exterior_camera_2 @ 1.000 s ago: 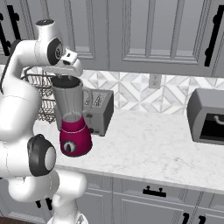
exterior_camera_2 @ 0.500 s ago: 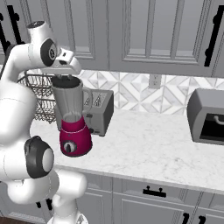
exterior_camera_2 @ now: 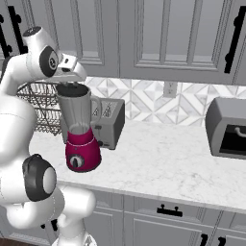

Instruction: Close the lid blender by securely placing the lid on top.

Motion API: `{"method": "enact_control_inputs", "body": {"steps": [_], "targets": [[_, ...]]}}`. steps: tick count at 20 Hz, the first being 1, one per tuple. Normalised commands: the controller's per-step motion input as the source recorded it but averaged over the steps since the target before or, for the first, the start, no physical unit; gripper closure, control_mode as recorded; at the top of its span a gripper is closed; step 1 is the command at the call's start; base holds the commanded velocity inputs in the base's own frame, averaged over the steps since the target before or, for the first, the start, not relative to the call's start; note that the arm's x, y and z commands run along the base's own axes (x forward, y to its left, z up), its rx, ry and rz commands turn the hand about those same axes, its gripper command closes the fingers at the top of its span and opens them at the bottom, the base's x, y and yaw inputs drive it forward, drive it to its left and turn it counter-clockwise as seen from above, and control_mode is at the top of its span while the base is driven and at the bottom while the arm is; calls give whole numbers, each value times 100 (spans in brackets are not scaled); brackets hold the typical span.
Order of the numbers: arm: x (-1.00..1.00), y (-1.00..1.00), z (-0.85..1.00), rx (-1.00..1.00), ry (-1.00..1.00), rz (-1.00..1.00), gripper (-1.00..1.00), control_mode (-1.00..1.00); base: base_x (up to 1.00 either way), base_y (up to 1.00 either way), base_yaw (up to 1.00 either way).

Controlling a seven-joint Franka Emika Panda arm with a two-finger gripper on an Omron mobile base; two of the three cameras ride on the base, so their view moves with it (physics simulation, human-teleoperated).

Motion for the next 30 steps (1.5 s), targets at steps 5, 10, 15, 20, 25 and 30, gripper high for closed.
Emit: {"method": "enact_control_inputs", "body": {"steps": [5, 10, 15, 20, 25, 30], "targets": [[26, 0, -48, -4, -9, 0, 100, -100, 0, 0, 0], [33, 0, -50, -3, -8, 0, 100, -100, 0, 0, 0], [36, 0, -48, -2, -7, 0, 100, -100, 0, 0, 0], [39, 0, -45, -1, -7, 0, 100, -100, 0, 0, 0], [10, 0, -43, -1, -3, 0, 100, -100, 0, 0, 0], [-6, 0, -14, 0, 0, 0, 100, -100, 0, 0, 0]]}}
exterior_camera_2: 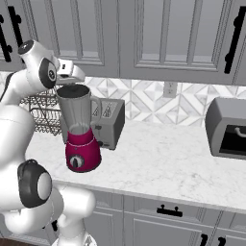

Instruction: Close the lid blender by securely placing the lid on top.

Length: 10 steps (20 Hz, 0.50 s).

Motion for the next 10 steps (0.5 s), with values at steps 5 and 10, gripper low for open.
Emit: {"method": "enact_control_inputs", "body": {"steps": [5, 10], "targets": [[-34, 7, 0, 0, 1, 0, 100, -100, 0, 0, 0], [-56, 45, 0, -6, 0, 0, -100, -100, 0, 0, 0]]}}
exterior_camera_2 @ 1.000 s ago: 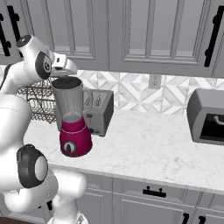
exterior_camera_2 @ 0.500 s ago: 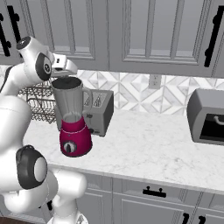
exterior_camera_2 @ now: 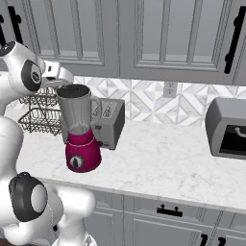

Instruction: Close the lid blender by securely placing the lid on top.

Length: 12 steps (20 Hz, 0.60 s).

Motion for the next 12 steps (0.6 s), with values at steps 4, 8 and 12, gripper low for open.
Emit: {"method": "enact_control_inputs", "body": {"steps": [4, 8, 12], "targets": [[-68, 51, 3, -8, 0, 3, -100, -100, 0, 0, 0], [-94, 29, 6, -7, 0, 2, -100, -100, 0, 0, 0], [-100, 21, 11, -6, 0, 0, -100, -100, 0, 0, 0]]}}
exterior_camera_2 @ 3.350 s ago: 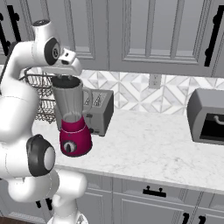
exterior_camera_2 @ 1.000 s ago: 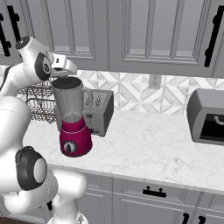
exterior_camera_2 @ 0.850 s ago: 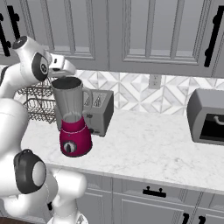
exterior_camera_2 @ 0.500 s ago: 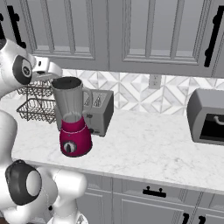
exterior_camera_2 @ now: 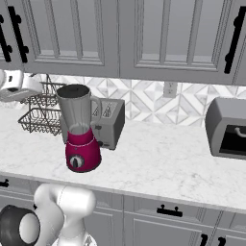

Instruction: Close the lid blender by securely placing the lid on top.

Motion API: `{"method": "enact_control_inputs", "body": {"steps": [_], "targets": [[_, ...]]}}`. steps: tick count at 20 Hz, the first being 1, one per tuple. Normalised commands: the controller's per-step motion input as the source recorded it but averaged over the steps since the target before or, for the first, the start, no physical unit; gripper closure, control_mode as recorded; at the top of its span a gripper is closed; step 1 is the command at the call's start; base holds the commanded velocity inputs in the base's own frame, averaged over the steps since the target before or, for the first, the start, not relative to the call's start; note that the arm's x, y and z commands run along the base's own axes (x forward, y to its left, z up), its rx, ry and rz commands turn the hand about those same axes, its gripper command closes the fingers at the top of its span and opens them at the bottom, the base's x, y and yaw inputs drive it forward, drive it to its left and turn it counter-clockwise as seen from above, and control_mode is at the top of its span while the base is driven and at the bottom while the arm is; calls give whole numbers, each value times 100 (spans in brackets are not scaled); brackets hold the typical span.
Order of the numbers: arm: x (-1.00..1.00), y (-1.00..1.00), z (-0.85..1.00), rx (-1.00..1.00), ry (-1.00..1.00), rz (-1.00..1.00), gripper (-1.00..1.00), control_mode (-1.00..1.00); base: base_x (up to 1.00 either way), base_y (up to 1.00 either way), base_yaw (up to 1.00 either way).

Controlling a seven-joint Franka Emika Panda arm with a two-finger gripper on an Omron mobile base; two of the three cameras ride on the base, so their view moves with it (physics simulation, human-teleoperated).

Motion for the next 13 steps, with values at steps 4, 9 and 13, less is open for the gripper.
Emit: {"method": "enact_control_inputs", "body": {"steps": [4, 9, 13], "targets": [[-100, 7, 11, -3, -13, 0, -100, -100, 0, 0, 0], [-28, -9, 0, 2, -2, 0, -100, -100, 0, 0, 0], [-2, -21, -1, 0, 0, 0, -100, -100, 0, 0, 0]]}}
